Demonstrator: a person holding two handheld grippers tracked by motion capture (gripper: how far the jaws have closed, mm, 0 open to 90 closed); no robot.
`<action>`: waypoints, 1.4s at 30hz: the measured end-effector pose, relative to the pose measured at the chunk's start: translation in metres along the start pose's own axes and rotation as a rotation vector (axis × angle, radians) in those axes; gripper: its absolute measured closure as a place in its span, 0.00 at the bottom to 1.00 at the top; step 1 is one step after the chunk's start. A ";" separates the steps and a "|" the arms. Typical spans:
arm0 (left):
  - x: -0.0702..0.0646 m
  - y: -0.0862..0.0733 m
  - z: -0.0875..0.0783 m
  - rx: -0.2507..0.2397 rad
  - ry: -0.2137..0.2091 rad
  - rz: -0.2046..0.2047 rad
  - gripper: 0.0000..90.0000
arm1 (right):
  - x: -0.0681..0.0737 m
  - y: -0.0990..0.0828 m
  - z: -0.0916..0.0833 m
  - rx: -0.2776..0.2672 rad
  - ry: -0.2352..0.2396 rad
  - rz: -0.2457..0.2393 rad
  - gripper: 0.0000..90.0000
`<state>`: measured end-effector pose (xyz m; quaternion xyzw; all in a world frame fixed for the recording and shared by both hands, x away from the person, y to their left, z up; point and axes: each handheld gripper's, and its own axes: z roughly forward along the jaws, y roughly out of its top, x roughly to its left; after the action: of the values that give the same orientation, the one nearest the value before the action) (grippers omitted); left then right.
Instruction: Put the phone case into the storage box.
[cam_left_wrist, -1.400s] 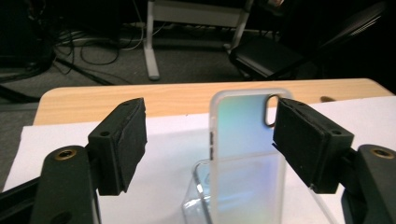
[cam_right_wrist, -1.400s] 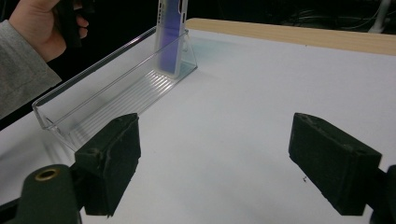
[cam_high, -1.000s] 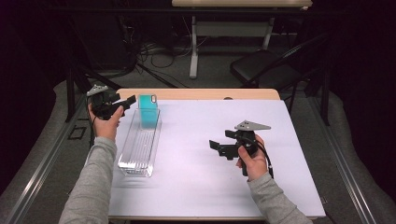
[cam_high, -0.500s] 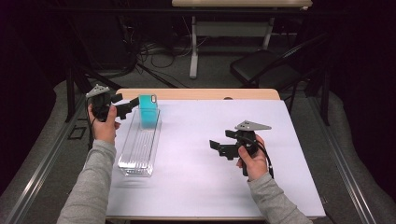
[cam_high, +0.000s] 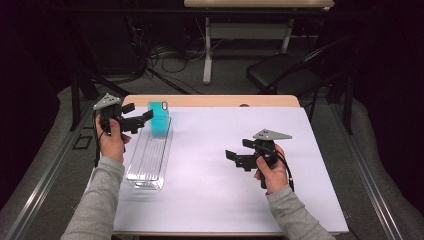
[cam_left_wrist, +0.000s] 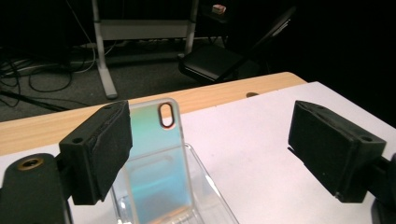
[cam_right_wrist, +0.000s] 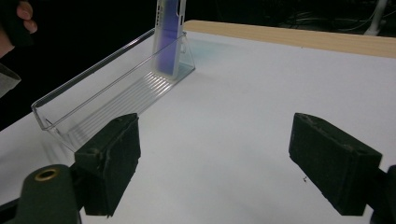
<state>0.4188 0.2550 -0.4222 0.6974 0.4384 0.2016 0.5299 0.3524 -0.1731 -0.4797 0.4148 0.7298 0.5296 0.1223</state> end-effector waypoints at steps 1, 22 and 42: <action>-0.001 0.000 -0.001 0.000 -0.004 0.005 0.15 | 0.000 0.000 0.000 -0.002 -0.004 0.001 0.18; -0.021 -0.020 -0.025 0.006 -0.048 0.026 0.16 | -0.010 0.003 -0.015 -0.026 -0.036 0.015 0.18; -0.061 -0.052 -0.030 0.009 -0.209 0.088 0.18 | -0.008 0.002 -0.018 -0.022 -0.042 0.007 0.18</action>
<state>0.3425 0.2241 -0.4480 0.7355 0.3508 0.1488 0.5603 0.3471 -0.1908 -0.4727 0.4270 0.7196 0.5292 0.1405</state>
